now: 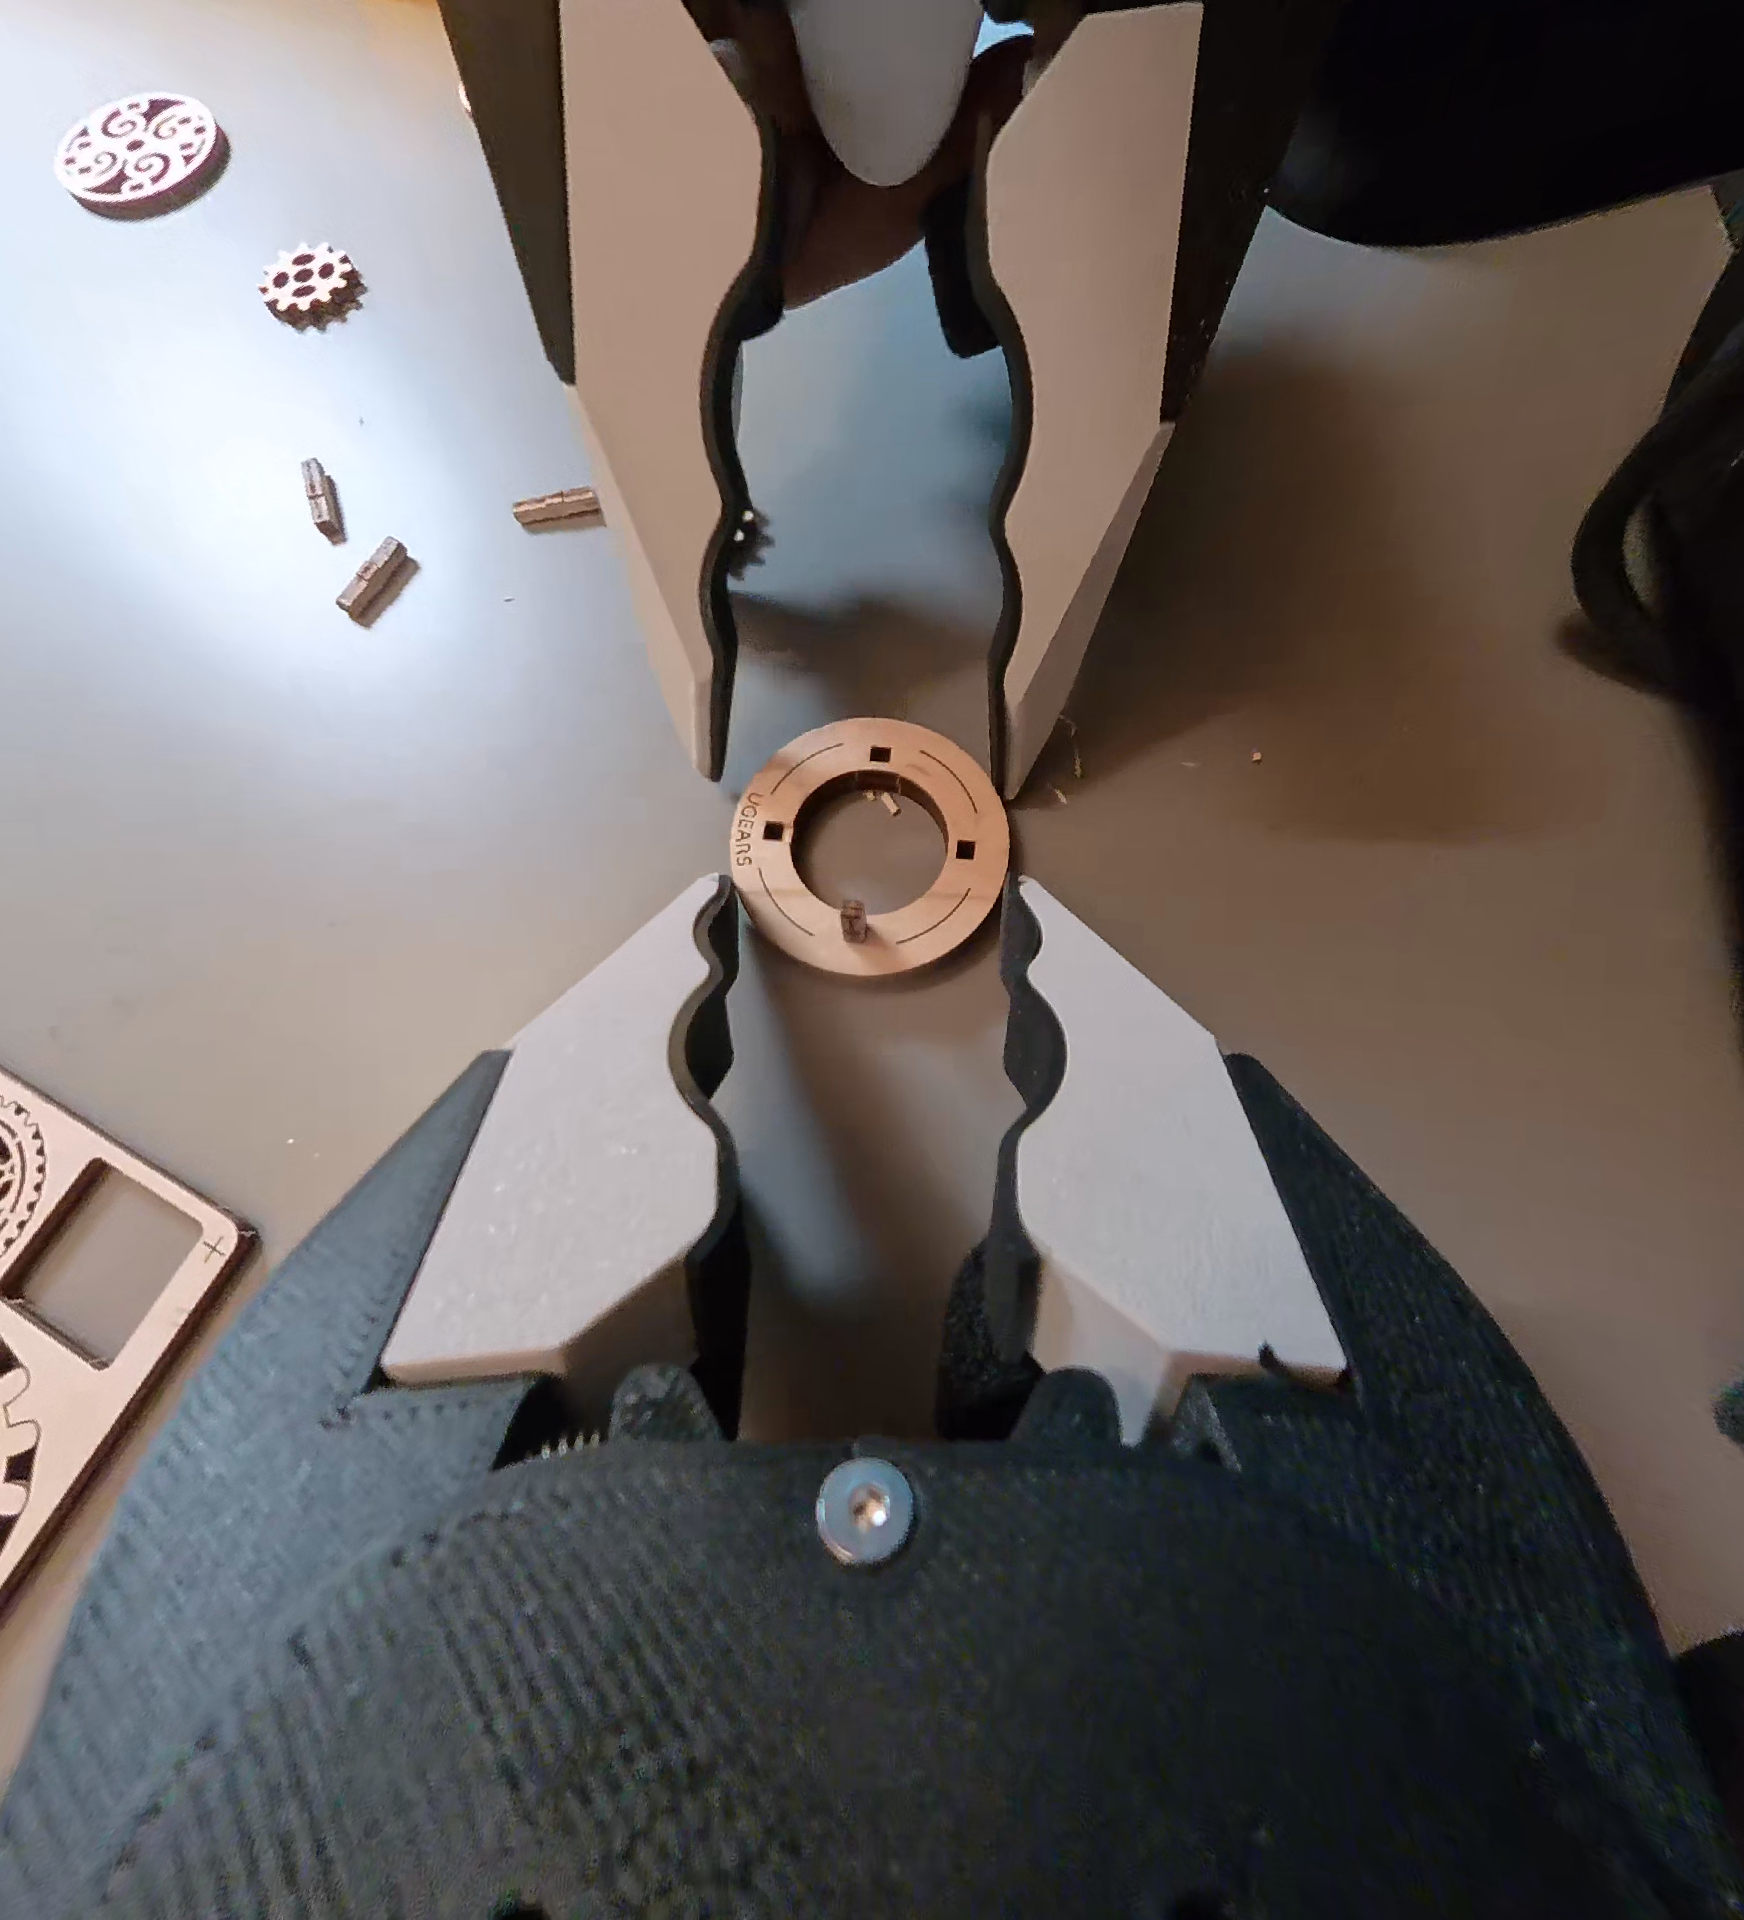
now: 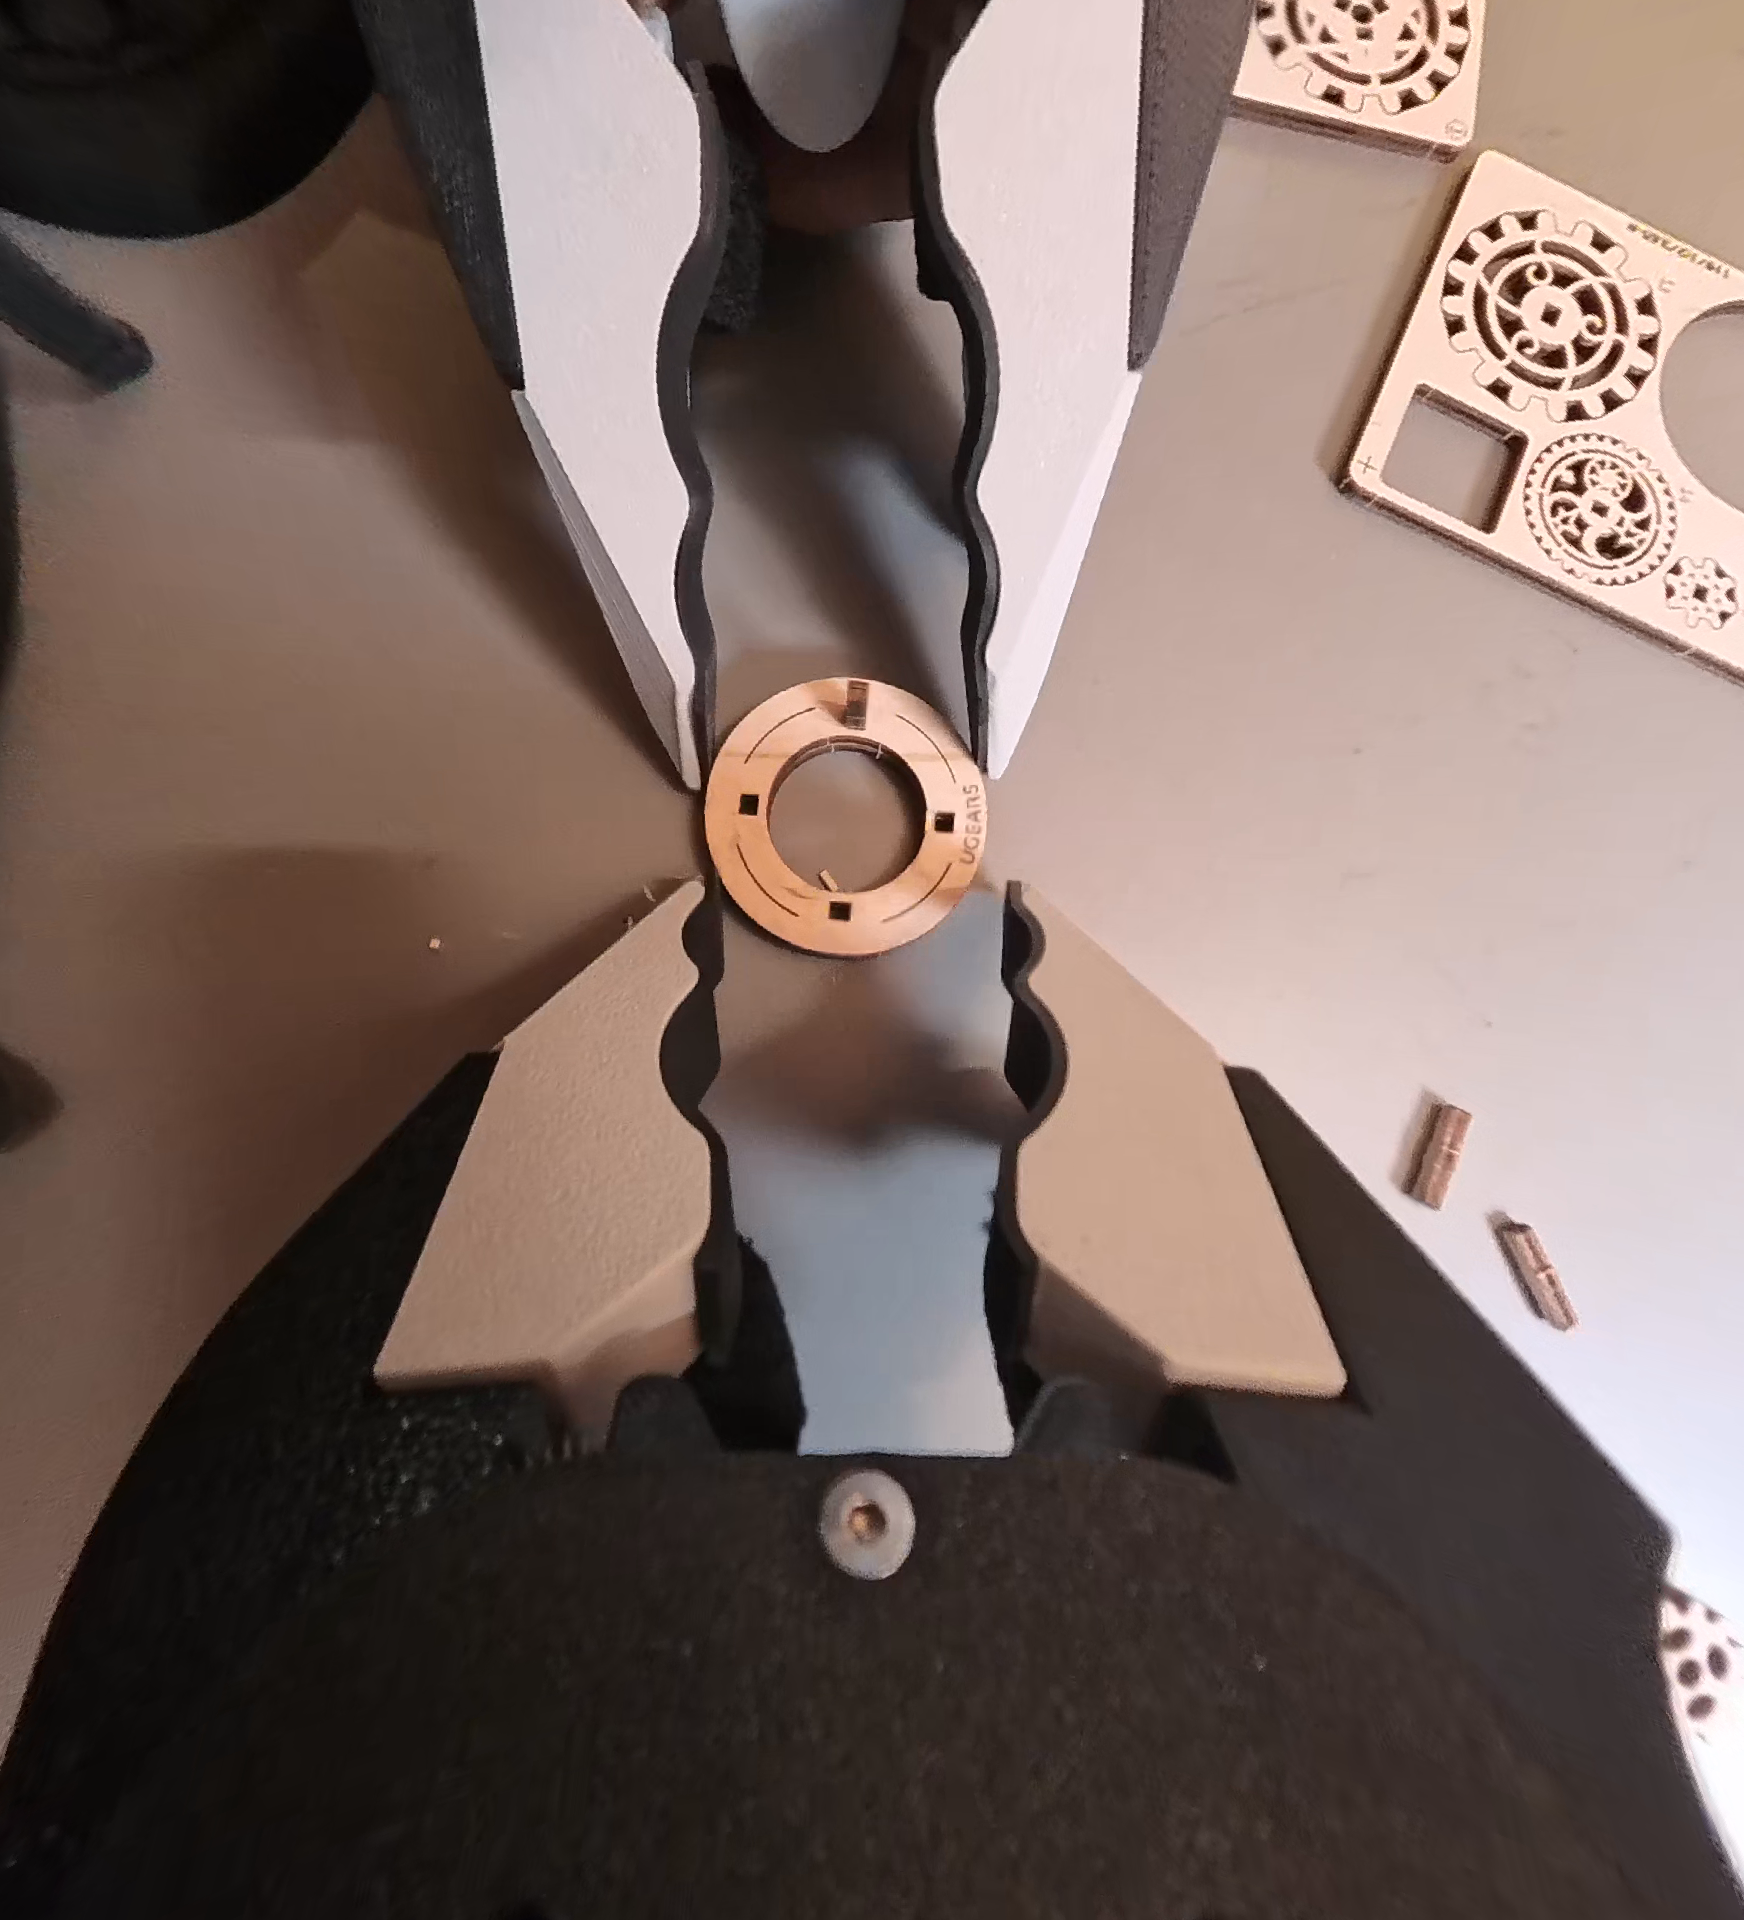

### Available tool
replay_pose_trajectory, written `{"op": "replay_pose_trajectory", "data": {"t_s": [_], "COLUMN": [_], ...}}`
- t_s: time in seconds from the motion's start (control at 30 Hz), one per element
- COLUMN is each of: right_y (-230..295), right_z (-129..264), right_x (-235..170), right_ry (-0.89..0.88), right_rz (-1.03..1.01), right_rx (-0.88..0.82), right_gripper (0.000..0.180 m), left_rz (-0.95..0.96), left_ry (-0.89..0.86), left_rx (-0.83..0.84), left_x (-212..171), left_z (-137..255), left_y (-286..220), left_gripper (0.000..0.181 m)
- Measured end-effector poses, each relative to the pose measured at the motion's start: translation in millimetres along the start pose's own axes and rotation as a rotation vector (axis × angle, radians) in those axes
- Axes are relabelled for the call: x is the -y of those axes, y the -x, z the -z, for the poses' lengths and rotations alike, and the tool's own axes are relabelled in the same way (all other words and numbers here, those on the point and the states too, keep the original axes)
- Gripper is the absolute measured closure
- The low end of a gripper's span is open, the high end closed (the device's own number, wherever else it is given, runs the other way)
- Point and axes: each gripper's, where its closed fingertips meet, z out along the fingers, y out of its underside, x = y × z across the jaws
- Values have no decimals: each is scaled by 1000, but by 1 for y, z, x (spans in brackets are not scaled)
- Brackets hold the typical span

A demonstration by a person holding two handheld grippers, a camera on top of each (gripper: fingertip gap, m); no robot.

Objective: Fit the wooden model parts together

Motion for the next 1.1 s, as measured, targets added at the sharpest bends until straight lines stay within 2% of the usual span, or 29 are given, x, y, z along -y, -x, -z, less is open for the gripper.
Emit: {"op": "replay_pose_trajectory", "data": {"t_s": [0.27, 0.37, 0.47, 0.57, 0.7, 0.77, 0.93, 1.03, 1.1], "right_y": [1, -2, -22, -43, -57, -66, -67, -73, -73], "right_z": [1, 15, 45, 64, 60, 55, 42, 43, 41], "right_x": [0, 2, -7, -35, -51, -55, -59, -64, -61], "right_ry": [-8, -53, -92, -48, -23, -2, 125, 177, 179], "right_rz": [-4, -34, -151, -309, -484, -545, -528, -489, -409], "right_rx": [-3, -5, -88, -188, -227, -235, -248, -304, -297], "right_gripper": [133, 134, 139, 145, 158, 158, 158, 175, 178], "left_rz": [13, 18, 27, 48, 71, 84, 93, 101, 103], "left_ry": [1, 1, 2, 5, 5, 5, 5, 4, -11], "left_rx": [15, 24, 35, 52, 83, 101, 120, 120, 120], "left_x": [0, -1, -1, -1, 0, 0, -1, -1, 1], "left_z": [0, 0, 1, 0, -2, -2, -1, -1, 1], "left_y": [1, 2, 2, 4, 8, 11, 14, 15, 15], "left_gripper": [131, 131, 131, 131, 131, 131, 131, 130, 124]}}
